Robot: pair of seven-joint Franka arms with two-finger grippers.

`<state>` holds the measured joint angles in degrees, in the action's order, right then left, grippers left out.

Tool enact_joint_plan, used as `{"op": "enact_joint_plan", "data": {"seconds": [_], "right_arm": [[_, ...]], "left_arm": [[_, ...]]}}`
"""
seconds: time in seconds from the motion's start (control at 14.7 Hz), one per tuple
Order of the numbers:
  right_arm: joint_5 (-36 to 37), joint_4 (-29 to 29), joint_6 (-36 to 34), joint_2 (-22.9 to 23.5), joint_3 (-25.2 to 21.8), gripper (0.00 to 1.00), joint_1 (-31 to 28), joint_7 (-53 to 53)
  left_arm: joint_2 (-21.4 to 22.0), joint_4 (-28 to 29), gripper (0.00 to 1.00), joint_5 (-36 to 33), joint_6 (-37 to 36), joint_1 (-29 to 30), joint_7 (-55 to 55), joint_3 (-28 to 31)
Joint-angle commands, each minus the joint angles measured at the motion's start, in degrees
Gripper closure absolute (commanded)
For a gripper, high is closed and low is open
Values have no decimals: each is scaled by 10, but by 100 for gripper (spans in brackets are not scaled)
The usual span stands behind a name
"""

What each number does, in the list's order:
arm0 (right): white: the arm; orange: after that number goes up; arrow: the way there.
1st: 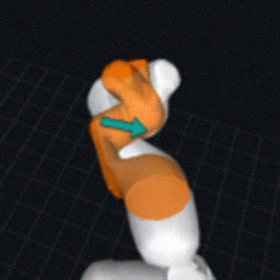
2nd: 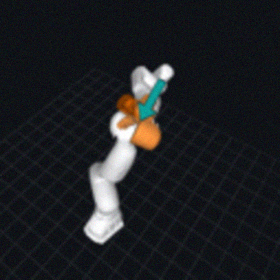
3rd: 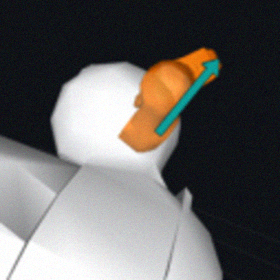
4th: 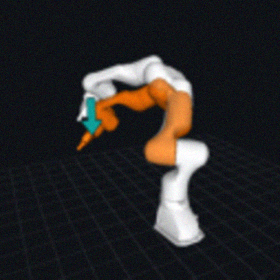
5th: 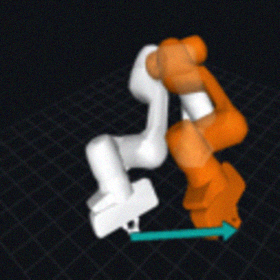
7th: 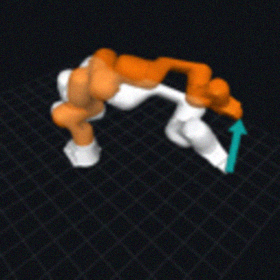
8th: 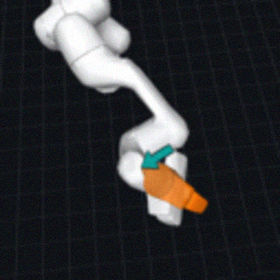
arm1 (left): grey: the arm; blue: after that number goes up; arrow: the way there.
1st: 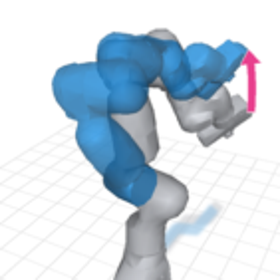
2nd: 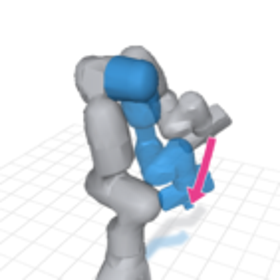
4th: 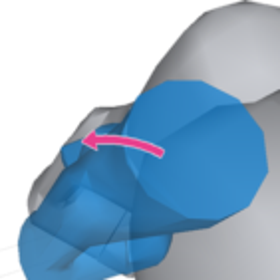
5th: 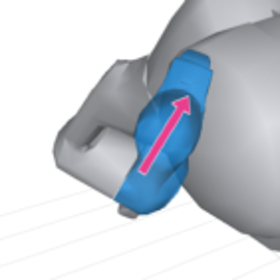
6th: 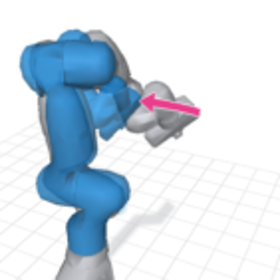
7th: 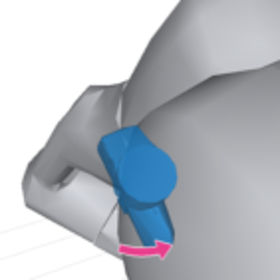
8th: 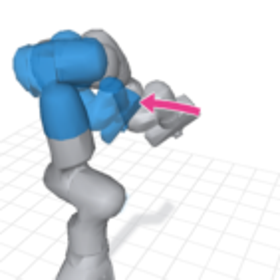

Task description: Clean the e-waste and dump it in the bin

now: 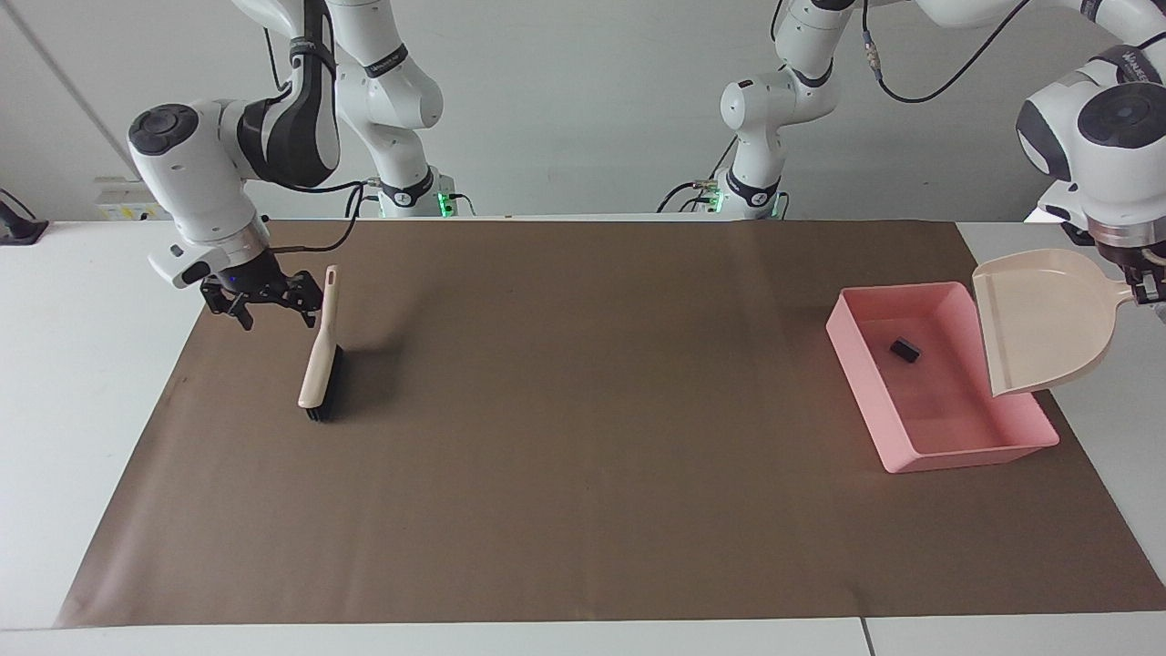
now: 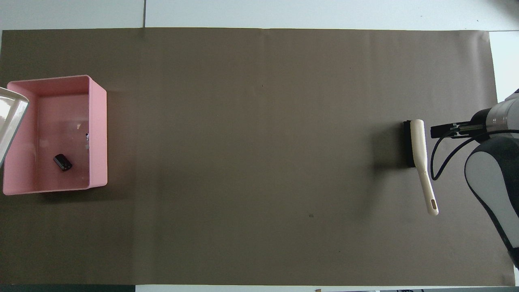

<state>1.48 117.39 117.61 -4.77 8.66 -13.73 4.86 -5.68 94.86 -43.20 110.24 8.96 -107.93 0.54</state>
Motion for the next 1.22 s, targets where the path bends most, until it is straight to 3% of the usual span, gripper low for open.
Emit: {"op": "enact_joint_plan", "data": {"seconds": [0.0, 0.14, 0.54, 0.75, 1.15], "right_arm": [[11, -89, -85, 6, 4, 0, 17, -71], [8, -152, -154, 11, 5, 0, 18, -113], [10, -316, -286, 63, 4, 0, 7, -129], [12, -312, -288, 64, 4, 0, 9, -130], [4, -284, -317, 35, 2, 0, 10, -146]], "left_arm": [[14, -5, 100, -8, -26, -10, 3, 1], [21, -11, 99, 17, -42, -10, 1, -5], [35, -28, 99, 230, -103, -11, 2, -11], [63, 22, 99, 296, -97, -35, 6, -12], [102, 175, 99, 303, -26, -171, 126, -12]]}}
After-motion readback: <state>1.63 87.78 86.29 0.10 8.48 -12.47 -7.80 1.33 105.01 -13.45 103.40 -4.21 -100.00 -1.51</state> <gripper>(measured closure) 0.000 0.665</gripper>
